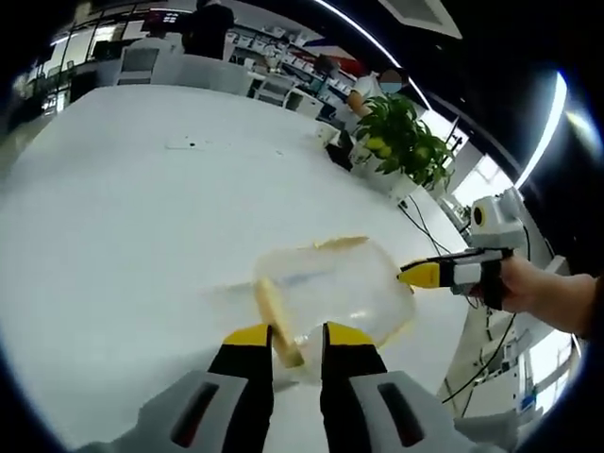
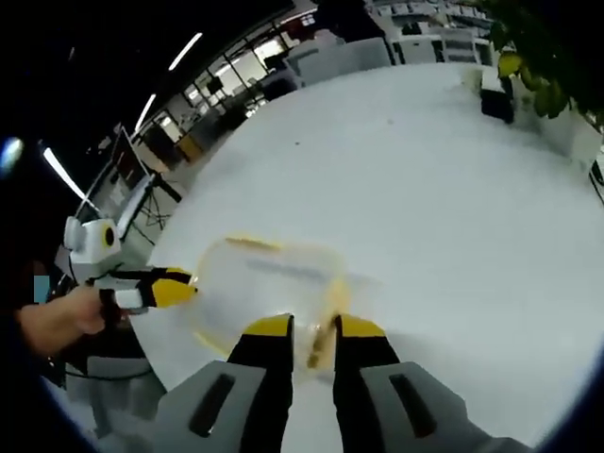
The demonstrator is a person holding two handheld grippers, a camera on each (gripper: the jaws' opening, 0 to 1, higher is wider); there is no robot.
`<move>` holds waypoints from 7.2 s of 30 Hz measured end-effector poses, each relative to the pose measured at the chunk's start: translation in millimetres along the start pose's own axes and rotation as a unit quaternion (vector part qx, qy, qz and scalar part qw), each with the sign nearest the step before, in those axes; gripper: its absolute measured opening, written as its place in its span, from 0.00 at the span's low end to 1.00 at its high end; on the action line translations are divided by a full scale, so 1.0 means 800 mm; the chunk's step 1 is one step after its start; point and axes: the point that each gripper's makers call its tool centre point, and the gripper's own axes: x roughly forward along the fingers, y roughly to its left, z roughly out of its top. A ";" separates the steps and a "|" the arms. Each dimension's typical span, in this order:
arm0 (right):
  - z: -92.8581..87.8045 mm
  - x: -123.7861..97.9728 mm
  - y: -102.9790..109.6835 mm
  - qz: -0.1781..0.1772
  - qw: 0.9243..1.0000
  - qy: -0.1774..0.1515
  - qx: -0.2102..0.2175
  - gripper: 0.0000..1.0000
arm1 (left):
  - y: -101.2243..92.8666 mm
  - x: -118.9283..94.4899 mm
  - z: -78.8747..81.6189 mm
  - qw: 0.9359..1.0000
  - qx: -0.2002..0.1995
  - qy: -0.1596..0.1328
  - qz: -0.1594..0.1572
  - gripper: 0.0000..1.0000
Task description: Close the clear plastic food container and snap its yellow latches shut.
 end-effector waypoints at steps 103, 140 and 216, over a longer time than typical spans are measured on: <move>0.019 0.103 0.208 0.150 0.899 0.053 -0.408 0.24 | -0.021 -0.067 -0.057 0.860 0.484 0.035 -0.158 0.24; 0.007 0.125 0.204 0.306 0.820 0.287 -0.389 0.28 | -0.010 -0.044 -0.054 0.815 0.572 0.033 -0.091 0.24; -0.037 0.006 0.144 0.098 0.957 -0.069 -0.263 0.47 | 0.063 -0.113 -0.055 0.935 0.345 -0.077 0.037 0.33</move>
